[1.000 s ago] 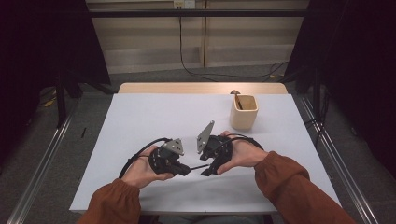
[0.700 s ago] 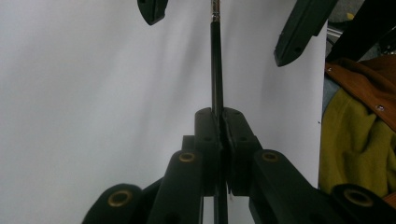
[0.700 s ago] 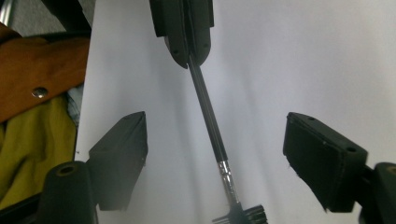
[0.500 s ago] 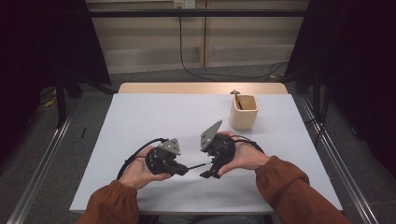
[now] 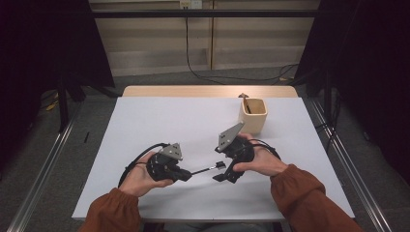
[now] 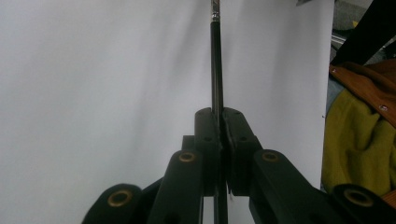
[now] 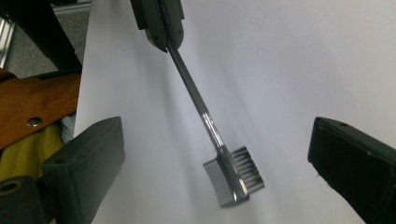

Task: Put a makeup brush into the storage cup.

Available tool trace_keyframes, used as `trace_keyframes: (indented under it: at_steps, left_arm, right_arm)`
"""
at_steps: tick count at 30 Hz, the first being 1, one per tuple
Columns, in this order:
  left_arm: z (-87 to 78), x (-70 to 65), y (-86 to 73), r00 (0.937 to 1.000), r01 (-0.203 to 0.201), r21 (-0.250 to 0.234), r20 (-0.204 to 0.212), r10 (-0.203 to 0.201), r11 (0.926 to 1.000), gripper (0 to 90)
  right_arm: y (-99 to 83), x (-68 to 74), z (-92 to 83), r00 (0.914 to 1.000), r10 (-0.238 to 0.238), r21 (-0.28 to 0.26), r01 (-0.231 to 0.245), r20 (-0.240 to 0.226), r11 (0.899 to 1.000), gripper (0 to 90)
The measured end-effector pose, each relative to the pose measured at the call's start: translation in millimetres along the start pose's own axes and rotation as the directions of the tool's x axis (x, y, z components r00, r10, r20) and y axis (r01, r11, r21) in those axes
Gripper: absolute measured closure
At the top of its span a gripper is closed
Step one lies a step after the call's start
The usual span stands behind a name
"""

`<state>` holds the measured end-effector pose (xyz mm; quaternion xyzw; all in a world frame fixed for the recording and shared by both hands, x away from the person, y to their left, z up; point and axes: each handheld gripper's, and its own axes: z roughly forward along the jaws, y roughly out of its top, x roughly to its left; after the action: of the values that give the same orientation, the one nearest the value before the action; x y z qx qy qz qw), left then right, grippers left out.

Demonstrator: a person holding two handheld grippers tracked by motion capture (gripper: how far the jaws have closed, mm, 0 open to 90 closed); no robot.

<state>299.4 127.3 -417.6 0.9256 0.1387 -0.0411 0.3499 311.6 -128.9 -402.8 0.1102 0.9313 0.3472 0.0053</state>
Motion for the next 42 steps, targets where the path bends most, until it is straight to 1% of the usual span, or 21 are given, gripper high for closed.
trace_keyframes:
  at_steps: [1, 4, 5, 7, 10, 11, 13, 14, 15, 17, 18, 19, 23, 24, 26, 29, 31, 33, 37, 40, 42]
  left_arm:
    - [-1.0, 0.6, -0.7, 1.0, -0.006, 0.005, -0.001, 0.006, 1.0, 85.5]
    - [-2.0, 0.6, -3.5, 1.0, 0.007, -0.006, -0.005, -0.007, 1.0, 85.5]
    - [-2.7, 1.2, -4.4, 1.0, -0.001, 0.001, -0.008, 0.001, 1.0, 85.5]
    - [-3.3, 0.5, -6.1, 0.9999, 0.015, -0.01, -0.008, -0.015, 0.9998, 85.5]
    - [-6.1, 0.6, -8.3, 0.9998, 0.021, -0.023, -0.005, -0.021, 0.9995, 85.5]
    - [-7.0, -0.1, -9.1, 0.9995, 0.032, -0.032, -0.004, -0.032, 0.999, 85.5]
    - [-8.7, 0.2, -11.0, 0.9996, 0.027, -0.035, -0.006, -0.028, 0.999, 85.5]
    - [-8.6, -0.2, -12.2, 0.9991, 0.041, -0.049, -0.006, -0.041, 0.9979, 85.6]
    - [-9.6, 0.6, -13.0, 0.9993, 0.036, -0.046, -0.009, -0.036, 0.9983, 85.5]
    - [-10.2, 0.1, -15.0, 0.9987, 0.051, -0.06, -0.008, -0.051, 0.9969, 85.5]
    - [-11.3, 0.9, -15.9, 0.9993, 0.037, -0.054, -0.007, -0.037, 0.9979, 85.6]
    - [-11.1, -0.3, -17.0, 0.9987, 0.051, -0.069, -0.005, -0.051, 0.9963, 85.6]
    - [-12.9, -1.0, -21.2, 0.9985, 0.051, -0.092, -0.012, -0.052, 0.9945, 85.6]
    - [-13.6, -0.6, -22.2, 0.9985, 0.052, -0.093, -0.011, -0.054, 0.9943, 85.6]
    - [-14.4, -0.1, -24.2, 0.9983, 0.052, -0.101, -0.02, -0.055, 0.9935, 85.6]
    - [-15.3, 0.1, -26.8, 0.9977, 0.061, -0.118, -0.02, -0.064, 0.9911, 85.6]
    - [-15.9, 0.0, -28.2, 0.997, 0.071, -0.124, -0.02, -0.074, 0.9898, 85.6]
    - [-16.6, -0.1, -29.2, 0.9971, 0.07, -0.126, -0.02, -0.073, 0.9896, 85.6]
    - [-18.3, -1.8, -30.2, 0.9969, 0.072, -0.149, -0.019, -0.076, 0.9862, 85.6]
    - [-19.4, -2.5, -31.0, 0.9966, 0.072, -0.169, -0.027, -0.077, 0.9831, 85.5]
    - [-20.3, -2.4, -32.4, 0.9964, 0.074, -0.184, -0.028, -0.08, 0.9802, 85.5]
  right_arm:
    - [-2.0, -0.6, -1.3, 1.0, 0.005, -0.003, -0.005, 0.002, 1.0, 3.4]
    - [-9.2, -2.2, -5.8, 0.9994, 0.028, -0.03, -0.027, 0.018, 0.999, 3.8]
    - [-11.6, -2.7, -7.7, 0.9991, 0.038, -0.044, -0.037, 0.019, 0.998, 3.7]
    - [-16.3, -3.5, -11.2, 0.9987, 0.047, -0.053, -0.046, 0.02, 0.998, 3.6]
    - [-22.9, -5.2, -16.0, 0.9973, 0.069, -0.073, -0.067, 0.025, 0.995, 3.8]
    - [-25.0, -5.7, -17.4, 0.9968, 0.076, -0.078, -0.074, 0.024, 0.994, 3.7]
    - [-28.9, -5.1, -20.6, 0.9963, 0.08, -0.092, -0.078, 0.029, 0.993, 2.6]
    - [-30.7, -5.0, -22.1, 0.9958, 0.086, -0.1, -0.083, 0.03, 0.992, 2.7]
    - [-32.7, -4.9, -23.5, 0.9951, 0.093, -0.109, -0.089, 0.033, 0.99, 2.6]
    - [-35.9, -5.1, -26.3, 0.9938, 0.105, -0.126, -0.1, 0.036, 0.987, 2.6]
    - [-36.9, -4.7, -27.8, 0.9928, 0.114, -0.134, -0.107, 0.039, 0.985, 2.7]
    - [-37.5, -4.1, -29.7, 0.9924, 0.115, -0.142, -0.107, 0.044, 0.984, 2.7]
    - [-37.8, 2.8, -36.8, 0.9922, 0.113, -0.179, -0.101, 0.053, 0.979, 2.5]
    - [-38.2, 4.5, -37.5, 0.9924, 0.113, -0.184, -0.102, 0.048, 0.978, 2.3]
    - [-40.5, 7.0, -37.7, 0.992, 0.112, -0.19, -0.099, 0.058, 0.977, 2.4]
    - [-47.3, 8.3, -35.3, 0.99, 0.125, -0.181, -0.112, 0.064, 0.977, 2.6]
    - [-50.7, 8.3, -36.4, 0.9875, 0.143, -0.196, -0.127, 0.067, 0.972, 2.8]
    - [-53.7, 9.3, -37.9, 0.9846, 0.157, -0.219, -0.138, 0.076, 0.966, 3.3]
    - [-59.7, 12.8, -37.1, 0.9838, 0.165, -0.217, -0.146, 0.072, 0.965, 3.4]
    - [-62.5, 15.0, -37.0, 0.9822, 0.172, -0.237, -0.149, 0.076, 0.96, 3.6]
    - [-63.6, 15.7, -37.7, 0.9811, 0.177, -0.246, -0.153, 0.078, 0.957, 5.6]
